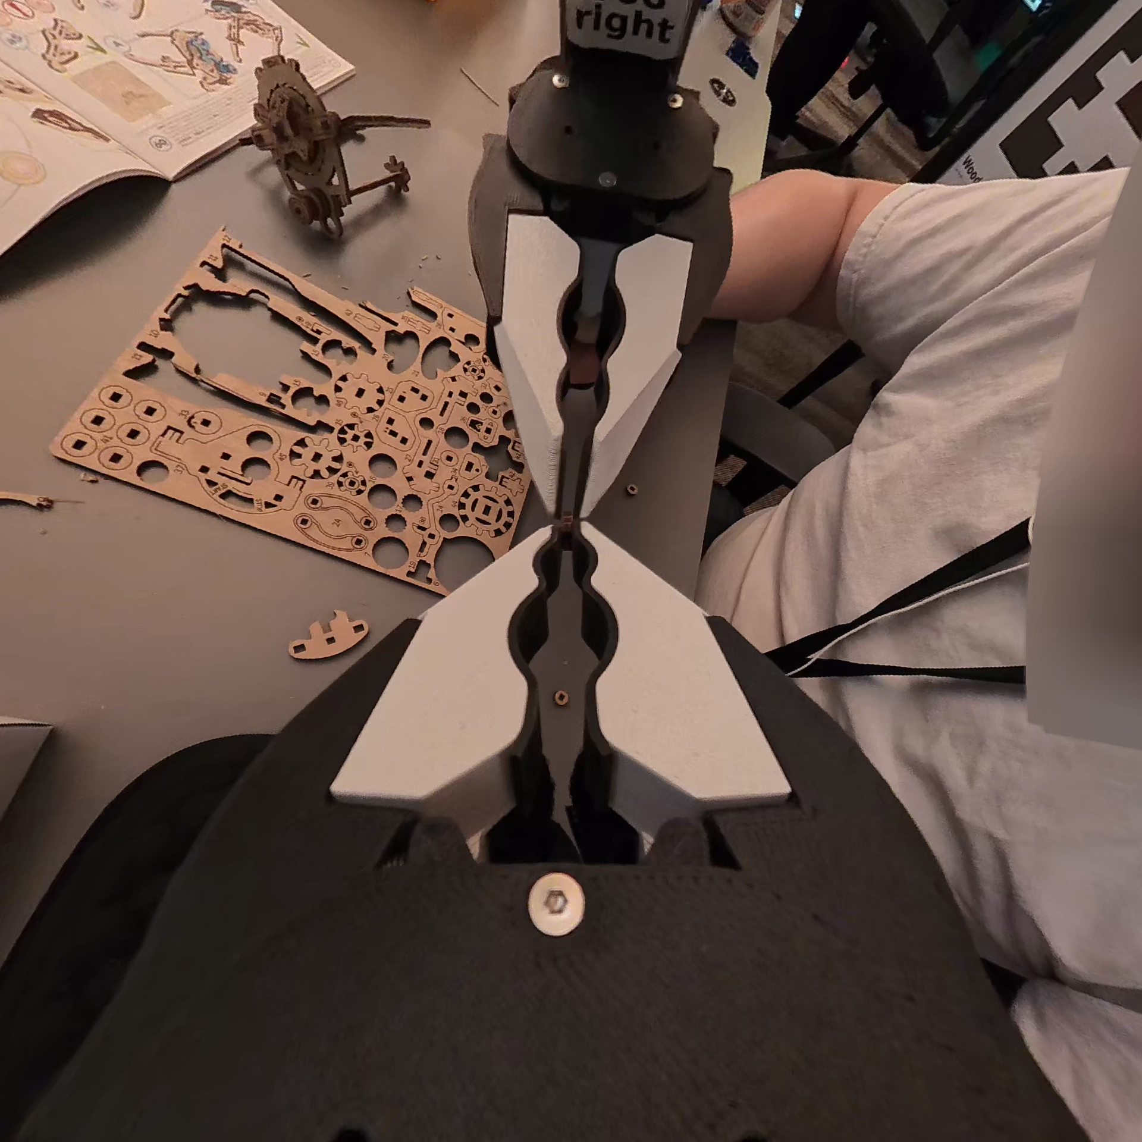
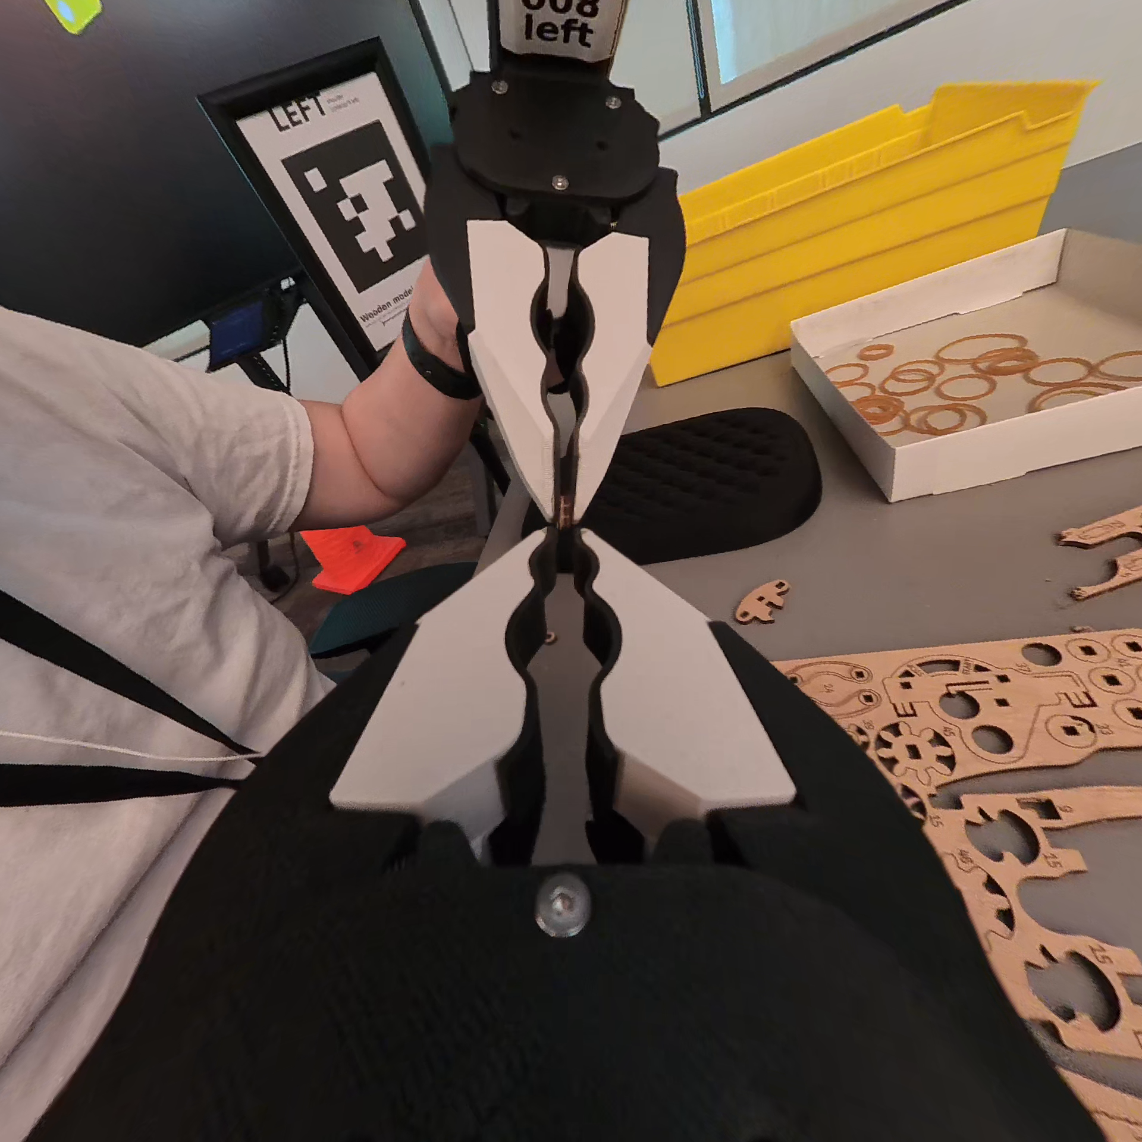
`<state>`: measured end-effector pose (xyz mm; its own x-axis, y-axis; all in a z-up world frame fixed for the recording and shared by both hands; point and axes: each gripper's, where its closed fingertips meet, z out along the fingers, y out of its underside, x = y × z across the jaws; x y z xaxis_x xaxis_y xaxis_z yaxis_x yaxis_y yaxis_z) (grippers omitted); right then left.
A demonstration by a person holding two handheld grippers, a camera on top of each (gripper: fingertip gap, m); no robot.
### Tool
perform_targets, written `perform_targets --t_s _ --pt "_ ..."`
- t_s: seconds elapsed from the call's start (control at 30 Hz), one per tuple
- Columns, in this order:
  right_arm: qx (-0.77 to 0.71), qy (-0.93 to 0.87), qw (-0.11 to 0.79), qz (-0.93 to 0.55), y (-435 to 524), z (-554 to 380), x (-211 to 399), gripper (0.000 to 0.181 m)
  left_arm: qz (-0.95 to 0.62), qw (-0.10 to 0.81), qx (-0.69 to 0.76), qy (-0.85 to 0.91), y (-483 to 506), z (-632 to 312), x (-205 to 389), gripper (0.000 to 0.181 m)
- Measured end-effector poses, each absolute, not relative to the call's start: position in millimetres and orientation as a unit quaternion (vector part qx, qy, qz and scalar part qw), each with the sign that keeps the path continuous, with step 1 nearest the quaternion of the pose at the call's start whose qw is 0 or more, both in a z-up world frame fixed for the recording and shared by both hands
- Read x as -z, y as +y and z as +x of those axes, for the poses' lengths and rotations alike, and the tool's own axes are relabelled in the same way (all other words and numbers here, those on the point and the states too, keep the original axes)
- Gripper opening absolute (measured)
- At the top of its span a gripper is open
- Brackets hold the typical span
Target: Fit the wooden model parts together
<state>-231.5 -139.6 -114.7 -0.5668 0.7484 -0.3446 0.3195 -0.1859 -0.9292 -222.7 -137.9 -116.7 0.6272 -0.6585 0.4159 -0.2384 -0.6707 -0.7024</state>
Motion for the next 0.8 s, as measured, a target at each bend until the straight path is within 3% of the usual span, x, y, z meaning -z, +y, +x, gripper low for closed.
perform_targets --t_s 0.43,0.57,0.8 --pt "-0.672 -0.58 0.137 -0.44 -135 -229 107 0.0 -0.832 0.313 0.383 0.252 -133 -220 111 0.002" --pt "-0.691 -0.553 0.126 -0.449 -126 -229 103 0.0 -0.826 0.334 0.389 0.233 -128 -227 105 0.016" --pt "-0.695 -0.546 0.126 -0.451 -124 -230 102 0.0 -0.809 0.348 0.42 0.219 -124 -224 100 0.009"
